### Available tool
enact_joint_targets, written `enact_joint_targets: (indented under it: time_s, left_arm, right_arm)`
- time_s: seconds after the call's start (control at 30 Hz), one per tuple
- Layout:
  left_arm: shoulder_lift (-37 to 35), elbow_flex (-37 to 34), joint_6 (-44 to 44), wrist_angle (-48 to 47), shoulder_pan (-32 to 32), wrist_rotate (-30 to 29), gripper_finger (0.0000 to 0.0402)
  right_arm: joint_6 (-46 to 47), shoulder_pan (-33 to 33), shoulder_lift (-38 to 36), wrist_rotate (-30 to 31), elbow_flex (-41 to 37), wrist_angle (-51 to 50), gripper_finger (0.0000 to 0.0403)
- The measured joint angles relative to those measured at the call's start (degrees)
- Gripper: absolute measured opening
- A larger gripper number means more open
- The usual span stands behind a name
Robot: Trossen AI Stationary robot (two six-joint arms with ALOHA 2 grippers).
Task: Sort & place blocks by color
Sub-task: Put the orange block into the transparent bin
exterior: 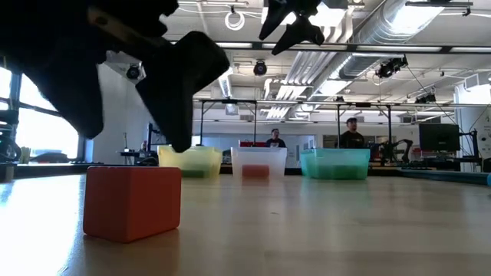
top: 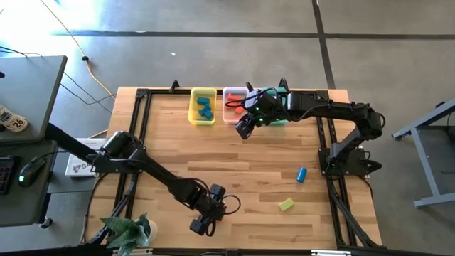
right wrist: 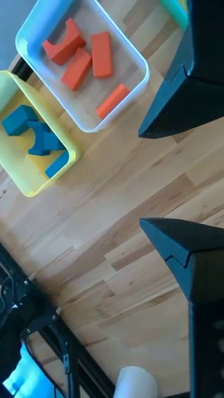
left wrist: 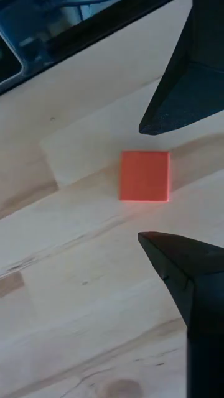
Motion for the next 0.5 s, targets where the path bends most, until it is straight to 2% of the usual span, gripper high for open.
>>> enact_joint_targets:
  time_s: [0.33,0.5]
  left_arm:
    - [3.9,0.1,-1.0,2.9,0.0,1.7,0.0259]
    - [4.5,0.2,-1.6,3.5,0.0,-1.5,0.0258]
  right_arm:
    - [-0.2,0.0,0.0,0.3,0.0,-1.1,0.0206]
    - [-0.2,0.0,0.0,0.2,0.0,-1.8,0.0206]
